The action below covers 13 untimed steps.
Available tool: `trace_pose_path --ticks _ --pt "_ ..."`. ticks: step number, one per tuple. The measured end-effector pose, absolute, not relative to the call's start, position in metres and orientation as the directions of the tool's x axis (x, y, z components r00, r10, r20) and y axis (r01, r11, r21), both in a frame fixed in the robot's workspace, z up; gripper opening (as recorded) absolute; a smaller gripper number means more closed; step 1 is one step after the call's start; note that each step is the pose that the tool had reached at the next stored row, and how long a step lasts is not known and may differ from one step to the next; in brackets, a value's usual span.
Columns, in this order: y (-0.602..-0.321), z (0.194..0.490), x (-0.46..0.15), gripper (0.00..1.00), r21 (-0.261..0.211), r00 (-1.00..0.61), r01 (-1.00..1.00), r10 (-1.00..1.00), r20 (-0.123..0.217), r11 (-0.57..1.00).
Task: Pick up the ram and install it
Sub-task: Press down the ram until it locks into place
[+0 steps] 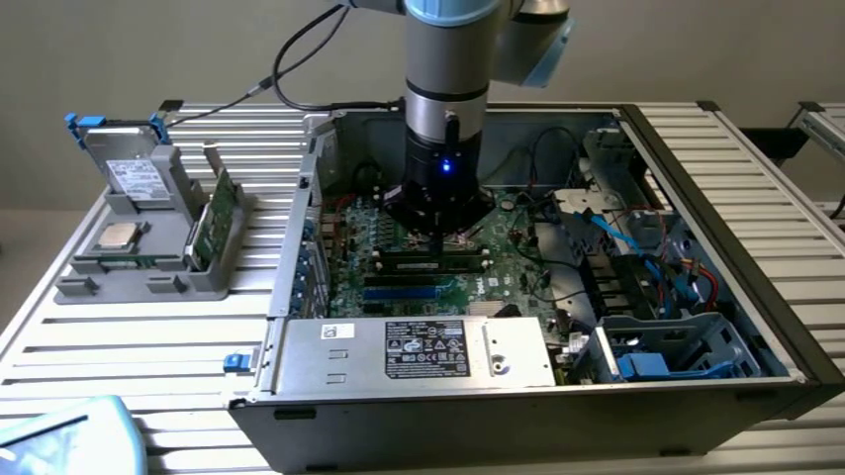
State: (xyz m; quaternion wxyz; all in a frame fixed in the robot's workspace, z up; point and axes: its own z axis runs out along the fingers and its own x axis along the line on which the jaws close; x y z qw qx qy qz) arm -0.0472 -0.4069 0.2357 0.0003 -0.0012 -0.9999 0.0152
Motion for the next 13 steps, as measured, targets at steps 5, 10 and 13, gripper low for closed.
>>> trace_pose_path --ticks 5,10,13 --pt "-0.4069 0.2397 -0.0480 0.11 -0.030 -1.000 0.005 0.005 0.000 1.000" --pt "-0.4069 0.2412 -0.0481 0.11 -0.030 -1.000 0.010 0.010 -0.001 0.999" --pt "-0.4069 0.2412 -0.0481 0.11 -0.030 -1.000 0.010 0.010 -0.001 0.999"
